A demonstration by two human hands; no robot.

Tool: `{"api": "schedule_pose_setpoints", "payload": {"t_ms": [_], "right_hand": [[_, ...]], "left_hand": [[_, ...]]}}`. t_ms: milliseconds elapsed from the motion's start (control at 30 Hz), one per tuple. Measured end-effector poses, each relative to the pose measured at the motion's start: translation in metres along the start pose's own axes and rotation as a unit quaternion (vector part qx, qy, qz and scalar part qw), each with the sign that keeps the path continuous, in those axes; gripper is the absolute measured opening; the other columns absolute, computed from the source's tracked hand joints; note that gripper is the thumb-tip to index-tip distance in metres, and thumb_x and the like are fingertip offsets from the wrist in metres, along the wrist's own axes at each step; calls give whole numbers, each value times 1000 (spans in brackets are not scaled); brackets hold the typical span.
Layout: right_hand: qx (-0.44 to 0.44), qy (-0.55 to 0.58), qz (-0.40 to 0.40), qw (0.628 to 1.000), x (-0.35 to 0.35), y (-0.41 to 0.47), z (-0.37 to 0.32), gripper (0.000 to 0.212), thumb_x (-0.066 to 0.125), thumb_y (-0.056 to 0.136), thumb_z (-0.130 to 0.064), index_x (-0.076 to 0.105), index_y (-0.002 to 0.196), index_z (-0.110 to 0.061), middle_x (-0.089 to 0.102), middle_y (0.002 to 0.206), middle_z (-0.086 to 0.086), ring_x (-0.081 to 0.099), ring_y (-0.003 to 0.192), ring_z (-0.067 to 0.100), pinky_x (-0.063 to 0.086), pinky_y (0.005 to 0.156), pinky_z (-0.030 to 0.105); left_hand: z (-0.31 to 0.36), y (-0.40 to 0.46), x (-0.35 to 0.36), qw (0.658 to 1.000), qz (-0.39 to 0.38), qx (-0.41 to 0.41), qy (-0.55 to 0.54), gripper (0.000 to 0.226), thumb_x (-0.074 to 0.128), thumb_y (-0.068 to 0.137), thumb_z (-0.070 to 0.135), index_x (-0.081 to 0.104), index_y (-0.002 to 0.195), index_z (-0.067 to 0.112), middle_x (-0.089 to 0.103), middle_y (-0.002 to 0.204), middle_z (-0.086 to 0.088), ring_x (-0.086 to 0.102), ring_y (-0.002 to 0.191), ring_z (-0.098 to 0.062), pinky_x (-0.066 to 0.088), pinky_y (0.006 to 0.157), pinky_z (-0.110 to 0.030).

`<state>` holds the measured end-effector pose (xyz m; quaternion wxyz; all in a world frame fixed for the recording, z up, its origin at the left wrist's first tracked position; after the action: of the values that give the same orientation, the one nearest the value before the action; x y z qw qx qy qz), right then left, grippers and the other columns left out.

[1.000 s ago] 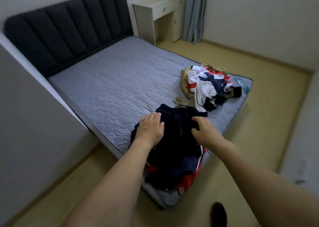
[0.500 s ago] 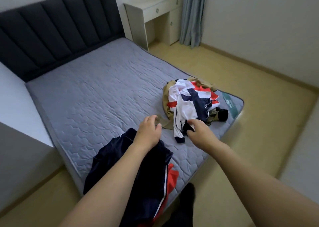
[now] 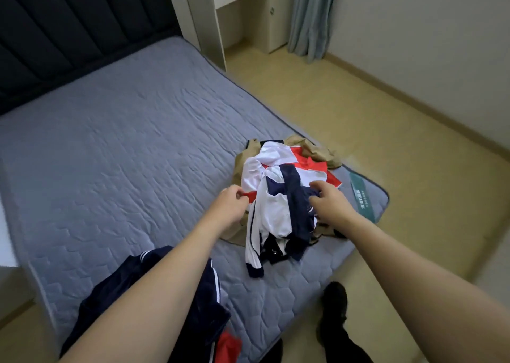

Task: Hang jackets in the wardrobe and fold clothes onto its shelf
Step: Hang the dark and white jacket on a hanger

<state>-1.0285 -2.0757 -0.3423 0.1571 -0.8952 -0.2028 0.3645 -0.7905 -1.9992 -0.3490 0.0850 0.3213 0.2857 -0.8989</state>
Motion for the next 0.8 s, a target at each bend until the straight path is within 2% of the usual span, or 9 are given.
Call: {"api": "schedule_pose_setpoints", "payload": {"t_ms": [67, 133, 200, 267, 400, 500, 600, 700, 800], "right_hand": [[14, 27, -21, 999, 2, 62, 25, 54, 43, 85, -9, 46, 138, -16, 58, 126, 8, 65, 99, 30, 56, 83, 43], [37, 26, -37, 998, 10, 125, 60, 51, 42, 82, -9, 50, 132, -19, 60, 120, 5, 66, 93, 31, 58, 79, 43], [64, 19, -56, 996, 24, 188, 100, 39, 42, 80, -7, 53, 114, -24, 58, 106, 0, 65, 78, 20, 59, 60, 29], [73, -1, -79, 994, 40, 247, 138, 44, 43, 81, -7, 52, 121, -23, 56, 108, 1, 56, 73, 7, 45, 47, 11], [47, -23, -127, 991, 78, 330, 191, 63, 45, 81, -11, 38, 142, -29, 57, 102, -14, 55, 73, -3, 40, 60, 15], [25, -15, -182, 983, 103, 353, 214, 65, 46, 81, -14, 33, 140, -37, 56, 112, -16, 62, 86, 5, 52, 70, 27], [2, -7, -225, 974, 109, 356, 220, 71, 51, 81, -13, 27, 144, -35, 52, 131, -9, 61, 105, 17, 49, 79, 29], [-83, -104, -237, 962, 101, 340, 192, 95, 66, 76, -13, 12, 152, -27, 32, 148, 6, 41, 130, 26, 35, 93, 24], [-172, -197, -262, 929, 97, 307, 134, 115, 76, 72, -27, -5, 153, -25, -4, 158, 17, 8, 146, 33, 23, 112, 35]], "left_hand": [[8, 54, 23, 1000, 7, -15, -21, 14, 53, 92, 26, 58, 105, 23, 57, 101, 5, 52, 75, -1, 39, 54, -17], [5, 108, 57, 998, 10, -45, -47, 8, 55, 90, 23, 58, 97, 24, 58, 93, 7, 55, 77, -6, 40, 59, -19], [-13, 162, 101, 994, 7, -91, -58, 16, 56, 88, 21, 61, 104, 22, 62, 99, 3, 58, 85, -15, 44, 69, -24], [-37, 207, 149, 988, -21, -143, -57, 34, 57, 87, 24, 56, 121, 19, 59, 114, -1, 57, 94, -17, 42, 77, -26], [-84, 275, 216, 964, 3, -251, -88, 70, 66, 73, 35, 39, 135, 17, 50, 124, 1, 51, 110, -23, 43, 88, -34], [-107, 299, 246, 952, 13, -294, -83, 21, 67, 80, 32, 51, 86, 20, 51, 81, 4, 50, 77, -20, 37, 69, -29], [-106, 296, 256, 958, 15, -264, -113, 21, 52, 93, 24, 57, 73, 26, 56, 75, 3, 52, 71, -17, 38, 60, -27], [-71, 261, 220, 936, 106, -202, -268, 19, 47, 98, 26, 65, 98, 33, 68, 104, 4, 60, 98, -16, 45, 87, -30], [-15, 199, 149, 865, 220, -174, -416, 24, 49, 93, 28, 72, 91, 34, 73, 101, 2, 66, 99, -15, 50, 90, -33]]}}
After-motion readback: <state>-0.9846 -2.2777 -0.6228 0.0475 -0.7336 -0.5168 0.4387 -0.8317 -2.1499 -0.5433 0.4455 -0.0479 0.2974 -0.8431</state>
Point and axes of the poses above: each hand's wrist, its own y-axis towards the middle knuckle, its own x-axis out of the palm, z = x × y, the point moved 6 cm from there along y, towards the middle knuckle
